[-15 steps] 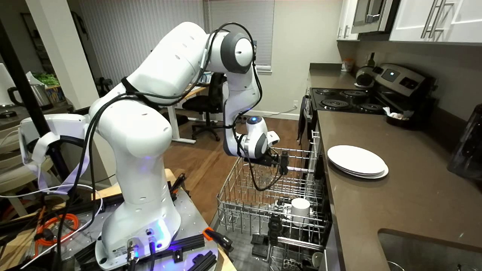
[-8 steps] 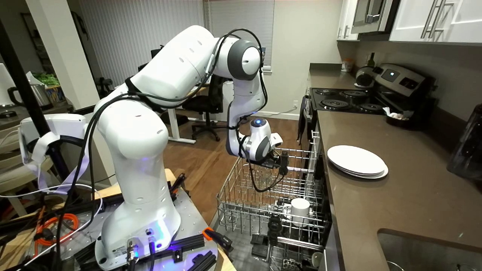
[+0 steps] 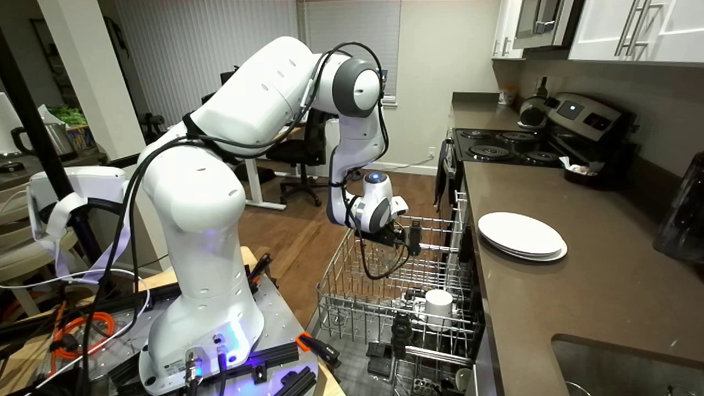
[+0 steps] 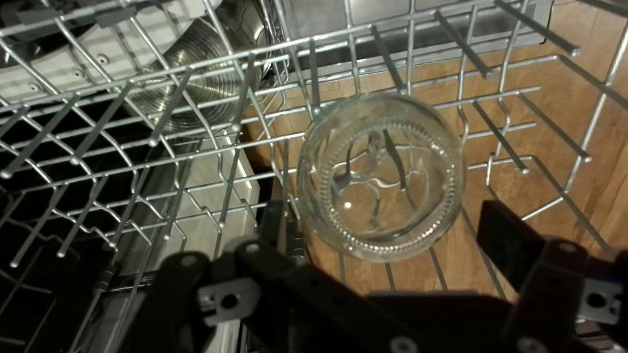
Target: Move the bottle closer to the cup in the dishwasher
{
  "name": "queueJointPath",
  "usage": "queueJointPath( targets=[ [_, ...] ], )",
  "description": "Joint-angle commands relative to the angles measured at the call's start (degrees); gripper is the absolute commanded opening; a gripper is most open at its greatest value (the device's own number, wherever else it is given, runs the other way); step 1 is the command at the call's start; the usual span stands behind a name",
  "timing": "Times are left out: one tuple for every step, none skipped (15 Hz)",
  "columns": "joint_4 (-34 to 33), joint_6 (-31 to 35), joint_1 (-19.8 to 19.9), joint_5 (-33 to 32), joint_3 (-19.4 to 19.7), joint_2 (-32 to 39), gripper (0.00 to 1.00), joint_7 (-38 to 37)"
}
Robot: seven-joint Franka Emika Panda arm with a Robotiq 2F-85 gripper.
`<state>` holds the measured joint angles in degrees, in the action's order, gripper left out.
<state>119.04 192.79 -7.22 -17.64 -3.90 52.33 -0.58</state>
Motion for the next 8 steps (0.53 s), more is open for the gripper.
queueJointPath(
  targets=[
    [1.9,-0.1,-0.2,2.5,-0.1,-1.7,1.00,3.3],
    [1.7,0.3,-0.3,2.5,0.0,-1.4,1.00,3.5],
    [1.4,0.7,0.2,2.3,-0.5,-0.9,1.00,3.7],
    [1.2,0.7,0.4,2.1,-0.6,-0.7,1.00,3.9],
    [1.0,0.4,-0.5,2.5,0.2,-0.5,1.00,3.9],
    [0.7,0.5,-0.6,2.4,0.3,-0.2,1.00,4.1],
    [0.3,0.6,-0.6,2.3,0.3,0.4,1.00,4.3],
    [0.0,0.6,-0.6,2.3,0.3,0.8,1.00,4.5]
  ],
)
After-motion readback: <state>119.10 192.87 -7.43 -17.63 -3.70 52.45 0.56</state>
